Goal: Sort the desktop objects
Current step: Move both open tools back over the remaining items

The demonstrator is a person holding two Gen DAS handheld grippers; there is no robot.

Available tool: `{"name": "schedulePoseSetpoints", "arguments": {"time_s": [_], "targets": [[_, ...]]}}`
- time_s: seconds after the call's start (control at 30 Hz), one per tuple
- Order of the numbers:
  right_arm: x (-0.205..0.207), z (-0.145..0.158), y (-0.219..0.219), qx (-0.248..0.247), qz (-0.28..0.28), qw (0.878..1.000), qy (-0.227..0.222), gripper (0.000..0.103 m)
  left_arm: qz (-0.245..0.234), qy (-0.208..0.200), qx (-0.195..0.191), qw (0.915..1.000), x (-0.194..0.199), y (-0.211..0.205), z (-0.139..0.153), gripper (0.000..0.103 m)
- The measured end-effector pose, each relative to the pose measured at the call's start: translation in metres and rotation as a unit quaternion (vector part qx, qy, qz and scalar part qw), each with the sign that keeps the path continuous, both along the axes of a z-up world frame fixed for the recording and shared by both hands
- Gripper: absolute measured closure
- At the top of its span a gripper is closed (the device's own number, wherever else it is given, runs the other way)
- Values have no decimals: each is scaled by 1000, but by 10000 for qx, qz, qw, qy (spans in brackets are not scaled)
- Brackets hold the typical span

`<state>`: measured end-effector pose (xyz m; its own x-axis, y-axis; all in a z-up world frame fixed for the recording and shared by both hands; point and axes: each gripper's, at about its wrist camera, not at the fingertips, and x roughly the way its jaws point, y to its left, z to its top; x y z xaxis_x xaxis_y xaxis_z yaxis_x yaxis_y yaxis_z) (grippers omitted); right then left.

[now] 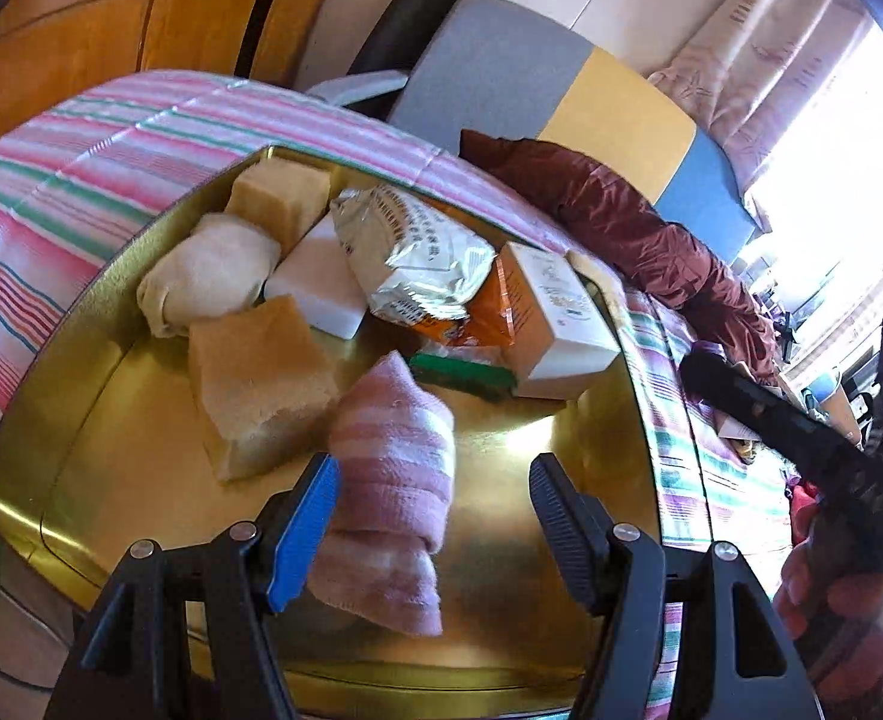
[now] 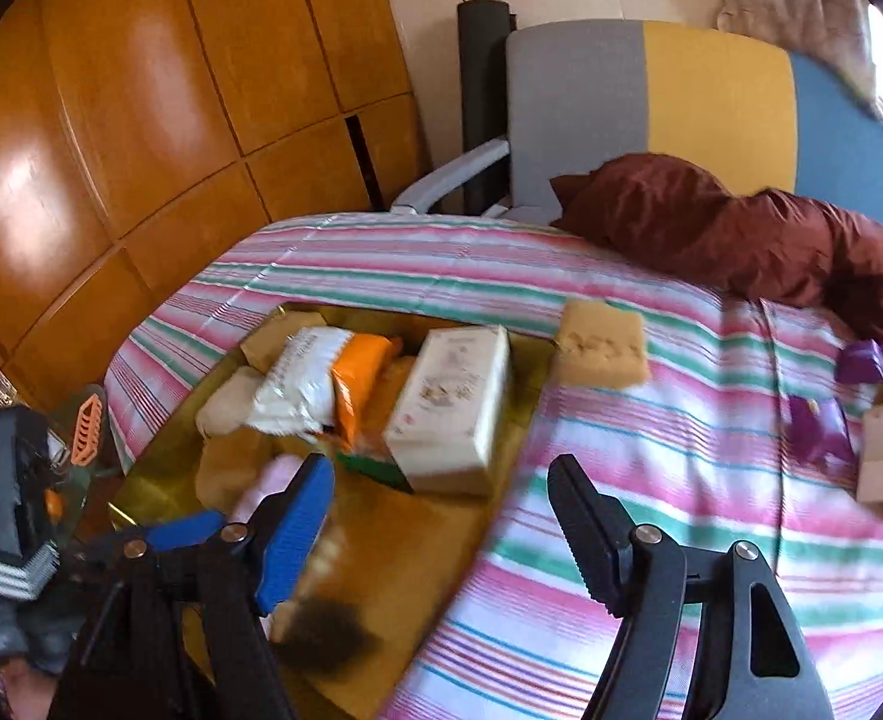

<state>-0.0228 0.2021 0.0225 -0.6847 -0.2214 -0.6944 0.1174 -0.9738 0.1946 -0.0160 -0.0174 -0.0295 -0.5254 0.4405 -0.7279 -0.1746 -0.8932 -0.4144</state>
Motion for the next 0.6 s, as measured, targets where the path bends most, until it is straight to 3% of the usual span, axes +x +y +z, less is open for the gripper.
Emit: {"name": "schedulePoseSetpoints", "arguments": {"time_s": [0.47, 0.6], "targets": [[34, -18, 95, 225, -706, 9969, -261, 28, -609, 217, -180, 9977, 12, 61, 19, 36], [31, -14, 136, 772, -924, 9925, -203, 28, -962, 261, -239, 9947, 17, 89, 23, 36]]}}
